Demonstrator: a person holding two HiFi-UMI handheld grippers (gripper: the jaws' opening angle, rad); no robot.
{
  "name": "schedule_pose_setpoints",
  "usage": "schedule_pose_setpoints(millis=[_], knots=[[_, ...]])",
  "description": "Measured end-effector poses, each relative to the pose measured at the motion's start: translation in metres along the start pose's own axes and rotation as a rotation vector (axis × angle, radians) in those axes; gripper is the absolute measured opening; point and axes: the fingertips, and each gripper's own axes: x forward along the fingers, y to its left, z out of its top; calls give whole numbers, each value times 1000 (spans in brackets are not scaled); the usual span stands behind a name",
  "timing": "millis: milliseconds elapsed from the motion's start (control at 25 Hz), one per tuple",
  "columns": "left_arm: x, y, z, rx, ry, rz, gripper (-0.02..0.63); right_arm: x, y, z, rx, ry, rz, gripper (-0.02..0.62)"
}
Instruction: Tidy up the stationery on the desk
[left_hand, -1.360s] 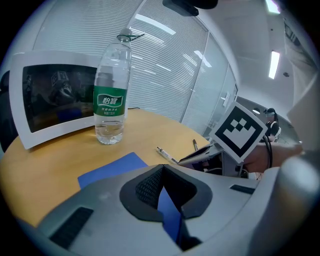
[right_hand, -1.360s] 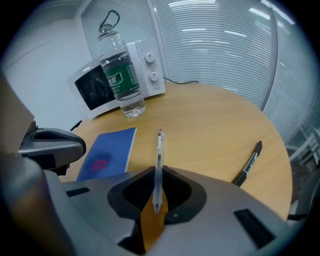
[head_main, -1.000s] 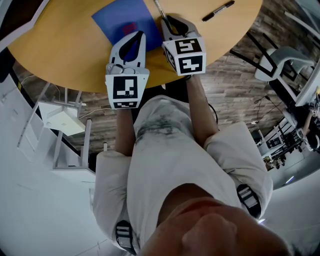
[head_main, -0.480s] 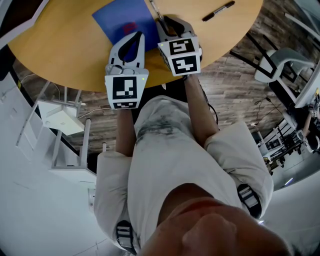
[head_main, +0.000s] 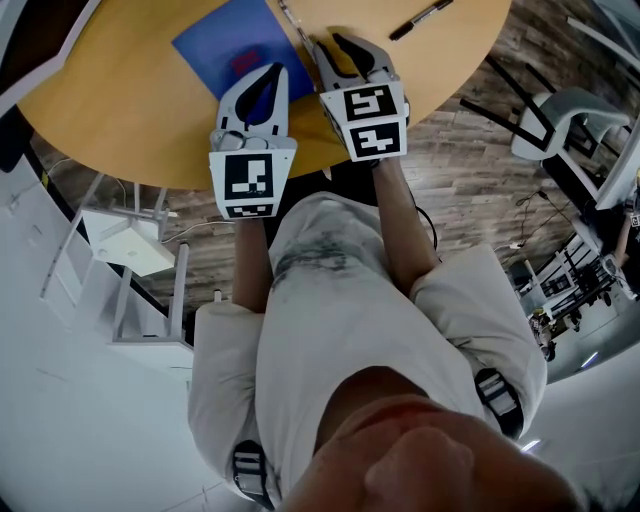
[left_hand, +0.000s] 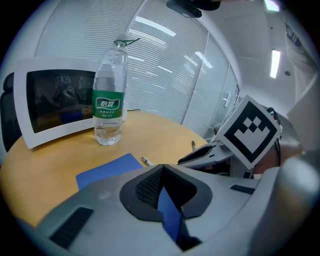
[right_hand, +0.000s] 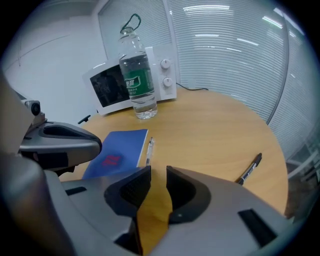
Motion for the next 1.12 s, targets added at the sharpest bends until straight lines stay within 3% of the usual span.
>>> schedule_pose_setpoints(millis=[680, 1120], knots=[[60, -60, 26, 86, 17, -150, 8, -40, -106, -18, 199, -59, -216, 150], [88, -80, 29, 122, 51, -218, 8, -32, -137, -31, 306, -41, -262, 194]])
